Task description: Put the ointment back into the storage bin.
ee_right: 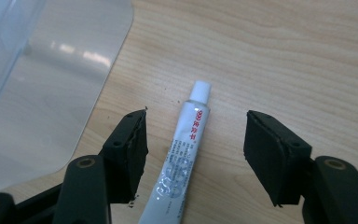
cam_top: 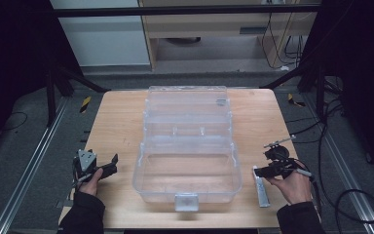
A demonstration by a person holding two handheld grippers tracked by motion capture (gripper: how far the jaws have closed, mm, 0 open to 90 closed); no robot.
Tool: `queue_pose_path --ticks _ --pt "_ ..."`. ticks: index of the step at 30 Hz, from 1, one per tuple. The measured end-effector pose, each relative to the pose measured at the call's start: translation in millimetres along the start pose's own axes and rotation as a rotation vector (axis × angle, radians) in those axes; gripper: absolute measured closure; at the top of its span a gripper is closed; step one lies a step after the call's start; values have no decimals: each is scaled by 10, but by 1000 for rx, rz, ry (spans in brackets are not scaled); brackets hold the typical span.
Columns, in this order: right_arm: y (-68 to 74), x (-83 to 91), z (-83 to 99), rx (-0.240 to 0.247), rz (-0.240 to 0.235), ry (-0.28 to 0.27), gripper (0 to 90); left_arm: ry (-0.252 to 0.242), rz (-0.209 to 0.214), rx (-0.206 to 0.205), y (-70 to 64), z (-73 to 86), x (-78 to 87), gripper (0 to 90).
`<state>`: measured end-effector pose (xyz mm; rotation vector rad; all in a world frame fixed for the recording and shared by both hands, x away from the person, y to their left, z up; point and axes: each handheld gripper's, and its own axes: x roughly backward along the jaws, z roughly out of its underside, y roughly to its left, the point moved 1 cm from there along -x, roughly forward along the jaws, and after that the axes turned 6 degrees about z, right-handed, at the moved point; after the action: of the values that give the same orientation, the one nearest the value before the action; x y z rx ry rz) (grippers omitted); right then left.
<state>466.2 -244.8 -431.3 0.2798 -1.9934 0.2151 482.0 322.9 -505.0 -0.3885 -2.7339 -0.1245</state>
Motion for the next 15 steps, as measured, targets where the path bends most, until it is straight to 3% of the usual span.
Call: queue_pose_path --ticks 9,15 --pt "42 -133 -9 4 -10 85 439 0 1 2 3 0 -1 18" --pt "69 -194 -22 16 11 112 472 0 2 2 2 0 -1 18"
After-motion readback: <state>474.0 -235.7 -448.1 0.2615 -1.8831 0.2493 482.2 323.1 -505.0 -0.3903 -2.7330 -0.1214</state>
